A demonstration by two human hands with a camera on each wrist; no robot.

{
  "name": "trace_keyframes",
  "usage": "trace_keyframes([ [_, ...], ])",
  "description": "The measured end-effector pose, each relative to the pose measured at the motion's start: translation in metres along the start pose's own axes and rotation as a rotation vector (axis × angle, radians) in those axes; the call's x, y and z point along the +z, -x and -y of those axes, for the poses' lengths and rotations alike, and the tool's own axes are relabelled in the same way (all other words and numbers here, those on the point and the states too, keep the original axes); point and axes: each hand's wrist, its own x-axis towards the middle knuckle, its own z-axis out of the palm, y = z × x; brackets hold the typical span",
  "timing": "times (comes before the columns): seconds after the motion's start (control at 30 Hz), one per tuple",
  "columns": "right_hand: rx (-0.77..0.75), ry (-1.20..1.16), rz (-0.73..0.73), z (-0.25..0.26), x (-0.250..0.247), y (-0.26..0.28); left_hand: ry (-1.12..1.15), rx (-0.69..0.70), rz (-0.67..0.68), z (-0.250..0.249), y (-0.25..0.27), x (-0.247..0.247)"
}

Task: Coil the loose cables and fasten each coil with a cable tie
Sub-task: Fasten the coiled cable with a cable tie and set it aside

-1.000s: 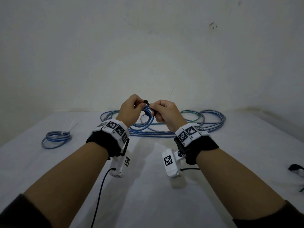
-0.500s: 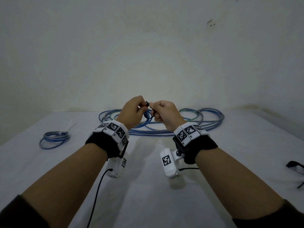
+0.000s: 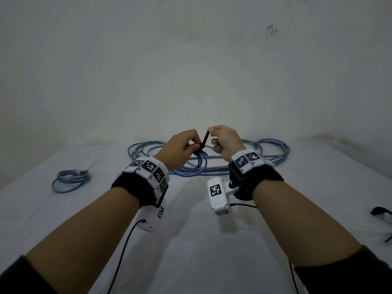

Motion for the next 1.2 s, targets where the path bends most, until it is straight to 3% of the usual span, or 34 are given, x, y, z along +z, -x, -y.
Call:
trace_keyframes([
  [0.1, -0.01, -0.015, -0.003, -0.003, 0.0, -0.001, 0.03, -0.021, 0.028, -0.002, -0.001, 0.0],
  [0.2, 0.017, -0.127, 0.112, -0.003, 0.0, 0.003, 0.028, -0.06, 0.005, 0.002, -0.002, 0.001],
  [0.33, 0.012, -0.029, 0.233, -0.009, 0.0, 0.007, 0.026, -0.092, -0.042, 0.007, -0.003, 0.003],
  [0.7, 0.05, 0.092, -0.047, 0.001, 0.002, -0.01, -0.058, -0.014, -0.004, -0.004, -0.005, 0.014],
  [0.9, 0.023, 0.144, -0.086, 0.008, 0.004, -0.016, -0.074, -0.014, -0.006, -0.008, -0.01, 0.014],
  [1.07, -0.25, 0.125, -0.112, 0.001, 0.013, -0.006, -0.045, -0.078, -0.1, -0.006, -0.009, 0.005],
  [1.2, -0.421, 0.193, -0.087, 0.001, 0.025, 0.008, 0.025, -0.248, -0.324, 0.007, -0.006, -0.009],
])
